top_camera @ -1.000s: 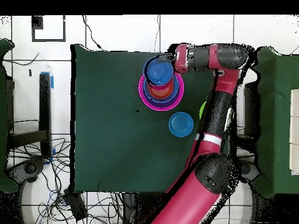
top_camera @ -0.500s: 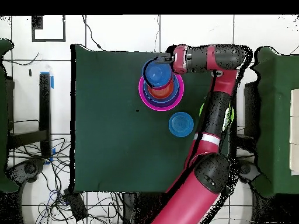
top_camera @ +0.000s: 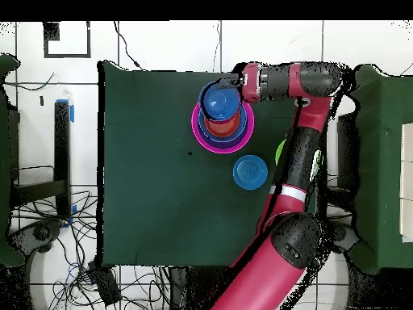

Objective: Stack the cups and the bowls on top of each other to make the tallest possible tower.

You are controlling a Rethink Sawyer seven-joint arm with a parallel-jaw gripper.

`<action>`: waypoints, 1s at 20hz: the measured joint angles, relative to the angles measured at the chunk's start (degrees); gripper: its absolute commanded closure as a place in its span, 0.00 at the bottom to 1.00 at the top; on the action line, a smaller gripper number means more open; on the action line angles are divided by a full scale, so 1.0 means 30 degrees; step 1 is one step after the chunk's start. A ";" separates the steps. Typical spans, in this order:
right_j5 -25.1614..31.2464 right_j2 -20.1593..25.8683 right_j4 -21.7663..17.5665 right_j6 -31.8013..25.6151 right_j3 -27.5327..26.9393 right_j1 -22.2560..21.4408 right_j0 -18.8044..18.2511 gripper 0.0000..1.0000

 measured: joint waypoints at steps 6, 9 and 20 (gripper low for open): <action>0.0000 -0.0050 -0.0178 0.0000 0.0000 -0.0419 -0.0192 1.00; 0.0000 -0.0055 -0.0337 0.0000 0.0003 -0.0739 -0.0321 1.00; 0.0004 -0.0019 -0.0388 0.0000 -0.0011 -0.1312 -0.0522 1.00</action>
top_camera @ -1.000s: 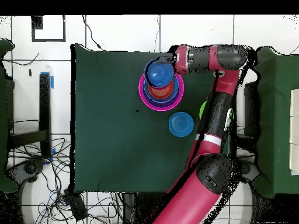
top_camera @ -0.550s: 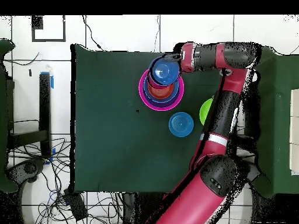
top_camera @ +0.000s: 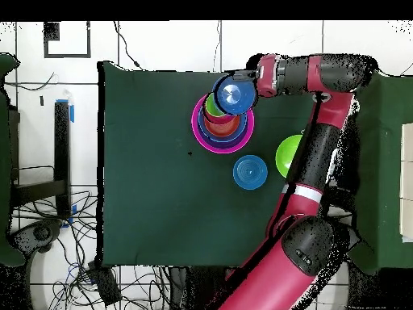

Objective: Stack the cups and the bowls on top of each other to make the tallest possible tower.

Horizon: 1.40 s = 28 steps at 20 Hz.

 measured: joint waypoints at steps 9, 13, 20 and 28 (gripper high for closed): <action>-0.0004 -0.0030 0.0012 0.0000 0.0000 0.0277 0.0002 1.00; -0.0004 -0.0074 0.0146 0.0000 0.0006 0.0273 -0.0008 1.00; -0.0075 -0.0301 0.0526 0.0000 0.0590 0.0273 -0.0211 1.00; -0.1528 -0.0497 0.0954 0.0000 0.3127 0.0265 -0.1337 1.00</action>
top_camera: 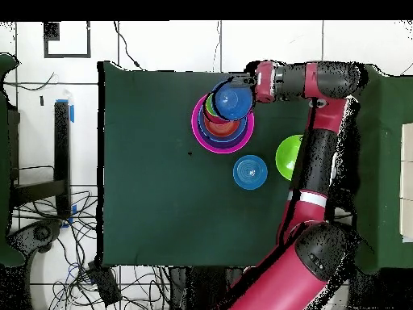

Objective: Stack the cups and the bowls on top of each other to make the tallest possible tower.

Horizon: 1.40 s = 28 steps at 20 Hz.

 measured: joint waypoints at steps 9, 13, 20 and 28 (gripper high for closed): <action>-0.0971 -0.0200 0.0057 0.0000 0.1253 -0.0007 -0.0638 1.00; -0.1154 -0.0288 0.0152 0.0000 0.1558 -0.0007 -0.0665 1.00; -0.1226 -0.0436 0.0392 0.0000 0.2191 0.0010 -0.0677 1.00; -0.1573 -0.0455 0.0807 0.0000 0.3060 0.0106 -0.0705 1.00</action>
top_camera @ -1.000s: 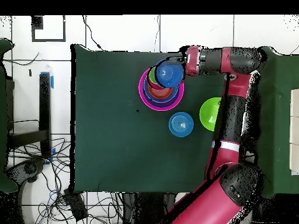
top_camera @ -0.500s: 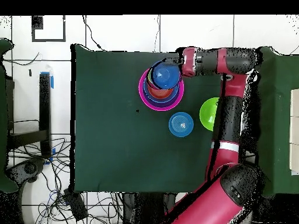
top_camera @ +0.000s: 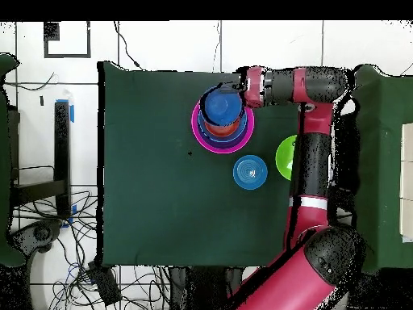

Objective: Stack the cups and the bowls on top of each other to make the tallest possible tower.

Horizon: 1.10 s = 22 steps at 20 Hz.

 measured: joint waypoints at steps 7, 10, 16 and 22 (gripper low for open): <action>-0.0578 -0.0047 0.0008 0.0000 0.0642 -0.0041 -0.0113 1.00; -0.0688 -0.0138 0.0008 0.0000 0.0866 -0.0133 -0.0230 1.00; -0.0688 -0.0411 0.0008 0.0000 0.0913 -0.0447 -0.0374 1.00; -0.0688 -0.0576 0.0004 0.0000 0.0916 -0.0773 -0.0547 1.00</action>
